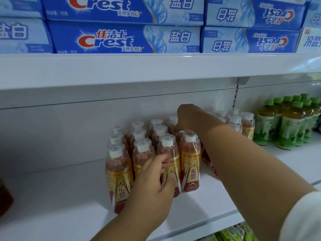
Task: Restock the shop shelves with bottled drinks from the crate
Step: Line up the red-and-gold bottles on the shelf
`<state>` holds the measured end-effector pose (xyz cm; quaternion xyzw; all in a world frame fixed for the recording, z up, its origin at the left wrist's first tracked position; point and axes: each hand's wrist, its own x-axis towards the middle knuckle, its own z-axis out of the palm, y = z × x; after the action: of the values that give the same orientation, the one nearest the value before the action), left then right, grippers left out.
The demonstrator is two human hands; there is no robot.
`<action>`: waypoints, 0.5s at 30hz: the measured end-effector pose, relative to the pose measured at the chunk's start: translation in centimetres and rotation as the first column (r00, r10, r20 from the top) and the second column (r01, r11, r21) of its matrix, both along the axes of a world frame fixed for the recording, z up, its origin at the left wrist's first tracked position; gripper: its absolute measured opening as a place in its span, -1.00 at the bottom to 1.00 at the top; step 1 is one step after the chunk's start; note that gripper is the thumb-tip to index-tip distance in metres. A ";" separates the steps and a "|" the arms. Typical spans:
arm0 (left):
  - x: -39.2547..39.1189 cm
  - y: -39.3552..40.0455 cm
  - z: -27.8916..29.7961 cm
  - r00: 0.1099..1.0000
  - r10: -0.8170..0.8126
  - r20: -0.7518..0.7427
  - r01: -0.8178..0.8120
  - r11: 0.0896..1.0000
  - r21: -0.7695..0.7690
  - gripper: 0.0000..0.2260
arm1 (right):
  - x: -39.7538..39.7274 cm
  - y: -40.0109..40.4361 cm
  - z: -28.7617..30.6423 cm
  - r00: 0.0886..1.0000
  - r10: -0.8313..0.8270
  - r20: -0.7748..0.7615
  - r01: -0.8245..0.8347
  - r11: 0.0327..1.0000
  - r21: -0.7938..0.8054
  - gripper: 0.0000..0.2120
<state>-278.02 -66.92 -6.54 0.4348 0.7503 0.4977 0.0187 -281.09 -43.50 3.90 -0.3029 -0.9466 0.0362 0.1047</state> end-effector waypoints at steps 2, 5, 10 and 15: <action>0.0 0.2 0.0 1.000 0.001 0.002 -0.001 1.000 0.000 -0.58 | 0.1 0.1 0.0 1.000 0.012 -0.014 -0.012 1.000 0.007 -0.73; -0.1 0.4 -0.1 1.000 -0.001 0.005 0.001 1.000 -0.006 -0.55 | 0.2 0.2 0.3 1.000 0.010 -0.001 -0.010 1.000 0.001 -0.68; -0.1 0.5 -0.4 1.000 -0.008 0.020 0.008 1.000 -0.009 -0.55 | 0.3 0.0 0.3 1.000 0.020 -0.003 -0.020 1.000 0.008 -0.67; 0.2 0.8 -0.7 1.000 -0.023 0.019 0.023 1.000 -0.003 -0.60 | 0.5 -0.1 0.1 0.998 0.050 -0.031 -0.050 0.999 0.010 -0.69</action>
<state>-277.82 -66.16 -7.24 0.4385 0.7459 0.5004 0.0325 -280.58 -43.60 4.03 -0.2779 -0.9523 0.0393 0.1197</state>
